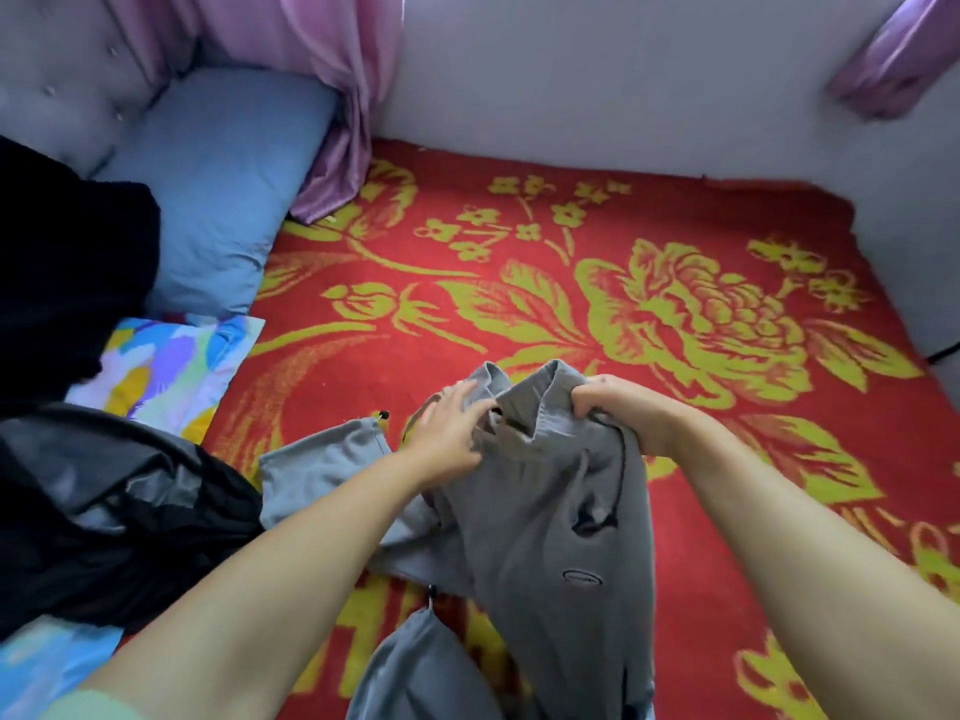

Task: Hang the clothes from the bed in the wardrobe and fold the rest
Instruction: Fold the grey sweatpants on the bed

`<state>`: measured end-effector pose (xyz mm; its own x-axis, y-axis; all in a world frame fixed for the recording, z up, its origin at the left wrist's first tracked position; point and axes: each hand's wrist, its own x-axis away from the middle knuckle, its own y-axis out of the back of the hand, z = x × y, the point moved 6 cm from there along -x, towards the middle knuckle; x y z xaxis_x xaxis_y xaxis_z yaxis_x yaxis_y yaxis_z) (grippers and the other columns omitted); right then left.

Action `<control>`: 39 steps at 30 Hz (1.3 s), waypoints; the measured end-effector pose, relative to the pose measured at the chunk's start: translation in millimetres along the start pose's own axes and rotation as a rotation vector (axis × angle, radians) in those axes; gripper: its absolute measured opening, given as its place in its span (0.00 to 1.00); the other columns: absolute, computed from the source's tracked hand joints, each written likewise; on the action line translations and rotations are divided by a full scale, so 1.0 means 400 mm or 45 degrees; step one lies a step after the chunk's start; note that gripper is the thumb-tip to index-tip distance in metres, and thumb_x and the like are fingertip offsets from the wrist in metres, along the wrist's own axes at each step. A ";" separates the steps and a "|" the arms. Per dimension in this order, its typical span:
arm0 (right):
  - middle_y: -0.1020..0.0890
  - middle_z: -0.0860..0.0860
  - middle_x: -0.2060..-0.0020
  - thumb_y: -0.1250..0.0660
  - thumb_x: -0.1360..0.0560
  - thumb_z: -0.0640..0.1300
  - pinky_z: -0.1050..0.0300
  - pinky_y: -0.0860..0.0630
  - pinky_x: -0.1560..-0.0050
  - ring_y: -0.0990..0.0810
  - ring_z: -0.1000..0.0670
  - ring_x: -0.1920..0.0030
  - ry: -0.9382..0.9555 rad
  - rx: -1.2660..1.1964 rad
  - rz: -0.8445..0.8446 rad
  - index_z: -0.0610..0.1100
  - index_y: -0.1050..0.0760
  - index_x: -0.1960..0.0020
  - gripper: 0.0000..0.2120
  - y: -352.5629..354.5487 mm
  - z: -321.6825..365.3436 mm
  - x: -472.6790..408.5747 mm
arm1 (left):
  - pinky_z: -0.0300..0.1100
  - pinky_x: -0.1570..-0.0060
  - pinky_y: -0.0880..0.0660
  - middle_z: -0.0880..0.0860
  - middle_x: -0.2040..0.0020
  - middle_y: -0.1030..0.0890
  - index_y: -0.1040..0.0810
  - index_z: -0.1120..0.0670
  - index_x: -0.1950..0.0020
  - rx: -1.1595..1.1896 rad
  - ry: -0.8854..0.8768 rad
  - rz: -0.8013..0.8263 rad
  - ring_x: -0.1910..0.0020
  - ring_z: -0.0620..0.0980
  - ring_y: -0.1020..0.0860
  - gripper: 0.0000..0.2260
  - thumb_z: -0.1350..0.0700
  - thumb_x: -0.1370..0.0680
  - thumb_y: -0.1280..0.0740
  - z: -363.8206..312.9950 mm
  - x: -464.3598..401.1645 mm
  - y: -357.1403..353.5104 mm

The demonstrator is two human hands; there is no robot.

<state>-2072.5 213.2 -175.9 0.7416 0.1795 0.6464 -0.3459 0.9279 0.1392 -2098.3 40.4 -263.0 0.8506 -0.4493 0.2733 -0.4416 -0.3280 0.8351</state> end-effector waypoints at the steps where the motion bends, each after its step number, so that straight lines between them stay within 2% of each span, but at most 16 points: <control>1: 0.33 0.51 0.74 0.41 0.35 0.35 0.62 0.38 0.74 0.35 0.52 0.74 0.026 0.042 0.018 0.46 0.36 0.72 0.11 0.011 0.035 0.042 | 0.55 0.26 0.50 0.51 0.22 0.50 0.35 0.50 0.28 -0.064 -0.012 0.012 0.23 0.52 0.54 0.27 0.56 0.27 0.33 -0.027 0.011 0.019; 4: 0.32 0.49 0.73 0.39 0.42 0.39 0.58 0.39 0.69 0.35 0.50 0.71 0.104 0.104 -0.016 0.46 0.35 0.72 0.06 0.050 0.107 0.154 | 0.60 0.27 0.58 0.50 0.22 0.51 0.28 0.50 0.33 -0.271 -0.052 -0.038 0.23 0.49 0.58 0.21 0.50 0.25 0.33 -0.094 0.067 0.089; 7: 0.31 0.48 0.71 0.37 0.46 0.39 0.58 0.37 0.68 0.33 0.49 0.69 0.241 0.038 -0.118 0.43 0.33 0.67 0.09 0.086 0.155 0.284 | 0.63 0.28 0.62 0.49 0.22 0.51 0.25 0.46 0.34 -0.424 -0.106 -0.043 0.23 0.49 0.60 0.21 0.43 0.26 0.33 -0.155 0.151 0.149; 11: 0.27 0.47 0.73 0.41 0.43 0.37 0.62 0.31 0.70 0.28 0.50 0.73 0.466 -0.069 -0.203 0.40 0.29 0.66 0.07 0.121 0.195 0.473 | 0.63 0.29 0.63 0.47 0.22 0.48 0.19 0.44 0.48 -0.703 -0.230 -0.048 0.23 0.49 0.60 0.16 0.35 0.27 0.36 -0.252 0.281 0.200; 15: 0.24 0.48 0.74 0.42 0.35 0.34 0.64 0.28 0.72 0.26 0.51 0.73 0.724 -0.188 -0.319 0.40 0.28 0.65 0.06 0.190 0.228 0.670 | 0.55 0.28 0.66 0.49 0.24 0.39 0.19 0.46 0.41 -0.930 -0.379 -0.094 0.23 0.48 0.52 0.21 0.35 0.26 0.38 -0.327 0.421 0.191; 18: 0.23 0.50 0.74 0.41 0.34 0.35 0.63 0.27 0.70 0.25 0.51 0.72 0.862 -0.176 -0.444 0.40 0.27 0.63 0.05 0.250 0.245 0.778 | 0.45 0.28 0.62 0.47 0.38 0.22 0.17 0.49 0.46 -0.853 -0.507 -0.246 0.28 0.49 0.37 0.24 0.34 0.28 0.40 -0.393 0.497 0.209; 20: 0.22 0.52 0.75 0.40 0.30 0.33 0.65 0.26 0.72 0.24 0.53 0.73 0.913 -0.176 -0.522 0.42 0.25 0.61 0.07 0.291 0.235 0.839 | 0.41 0.29 0.51 0.49 0.53 0.17 0.16 0.53 0.56 -0.760 -0.496 -0.290 0.37 0.49 0.28 0.25 0.34 0.28 0.40 -0.448 0.532 0.261; 22: 0.19 0.53 0.71 0.40 0.27 0.31 0.64 0.24 0.69 0.21 0.54 0.69 0.960 -0.127 -0.616 0.45 0.23 0.56 0.12 0.337 0.219 0.884 | 0.43 0.41 0.31 0.53 0.59 0.17 0.18 0.57 0.61 -0.608 -0.460 -0.350 0.48 0.52 0.23 0.24 0.36 0.27 0.37 -0.505 0.573 0.337; 23: 0.18 0.51 0.66 0.39 0.26 0.31 0.60 0.21 0.62 0.20 0.51 0.64 0.984 -0.096 -0.648 0.46 0.22 0.54 0.13 0.357 0.212 0.903 | 0.42 0.52 0.29 0.54 0.61 0.18 0.19 0.58 0.62 -0.570 -0.440 -0.425 0.53 0.54 0.22 0.23 0.37 0.26 0.35 -0.534 0.596 0.388; 25: 0.19 0.45 0.56 0.38 0.27 0.31 0.49 0.23 0.48 0.22 0.46 0.55 1.002 -0.063 -0.694 0.46 0.22 0.50 0.13 0.388 0.198 0.925 | 0.41 0.62 0.35 0.57 0.63 0.19 0.20 0.59 0.63 -0.578 -0.403 -0.590 0.60 0.57 0.22 0.20 0.42 0.25 0.33 -0.594 0.642 0.502; 27: 0.20 0.44 0.54 0.37 0.27 0.31 0.48 0.24 0.47 0.22 0.45 0.53 1.003 -0.063 -0.728 0.46 0.23 0.49 0.13 0.402 0.185 0.944 | 0.43 0.62 0.33 0.57 0.63 0.18 0.20 0.59 0.61 -0.653 -0.437 -0.703 0.60 0.57 0.22 0.22 0.40 0.24 0.35 -0.667 0.689 0.603; 31: 0.19 0.48 0.57 0.34 0.33 0.36 0.55 0.25 0.54 0.22 0.44 0.50 0.954 0.143 -0.785 0.42 0.24 0.46 0.16 0.397 0.189 0.974 | 0.42 0.61 0.30 0.52 0.58 0.17 0.20 0.54 0.55 -1.197 -0.508 -0.753 0.57 0.54 0.20 0.23 0.37 0.21 0.44 -0.810 0.743 0.736; 33: 0.21 0.46 0.47 0.33 0.31 0.37 0.60 0.29 0.46 0.24 0.46 0.44 1.044 0.452 -1.035 0.41 0.28 0.38 0.21 0.355 0.202 1.009 | 0.41 0.62 0.33 0.52 0.58 0.18 0.21 0.54 0.55 -1.398 -0.518 -0.734 0.58 0.54 0.21 0.22 0.39 0.20 0.45 -0.871 0.758 0.772; 34: 0.23 0.46 0.42 0.33 0.29 0.36 0.65 0.33 0.41 0.25 0.49 0.40 1.235 0.584 -1.108 0.41 0.31 0.34 0.23 0.300 0.212 1.033 | 0.40 0.62 0.35 0.51 0.59 0.18 0.21 0.53 0.54 -1.491 -0.537 -0.725 0.59 0.53 0.21 0.21 0.40 0.20 0.46 -0.896 0.763 0.782; 36: 0.24 0.53 0.40 0.31 0.27 0.40 0.72 0.34 0.40 0.25 0.56 0.40 1.552 0.763 -0.894 0.44 0.35 0.30 0.27 0.153 0.200 1.034 | 0.40 0.62 0.34 0.50 0.60 0.19 0.21 0.52 0.54 -1.619 -0.606 -0.715 0.60 0.52 0.21 0.23 0.40 0.19 0.49 -0.927 0.767 0.787; 39: 0.20 0.56 0.52 0.29 0.28 0.49 0.60 0.24 0.49 0.20 0.55 0.52 1.228 0.980 -0.491 0.47 0.29 0.36 0.22 0.040 0.115 0.911 | 0.42 0.56 0.27 0.48 0.61 0.18 0.21 0.51 0.55 -1.655 -0.762 -0.738 0.60 0.52 0.20 0.28 0.38 0.21 0.56 -0.937 0.773 0.770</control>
<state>-1834.3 278.5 96.2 0.8684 0.4047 -0.2867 -0.0189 0.6047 0.7962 -1864.5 112.1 257.8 0.4366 -0.8806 -0.1841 0.7125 0.2135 0.6684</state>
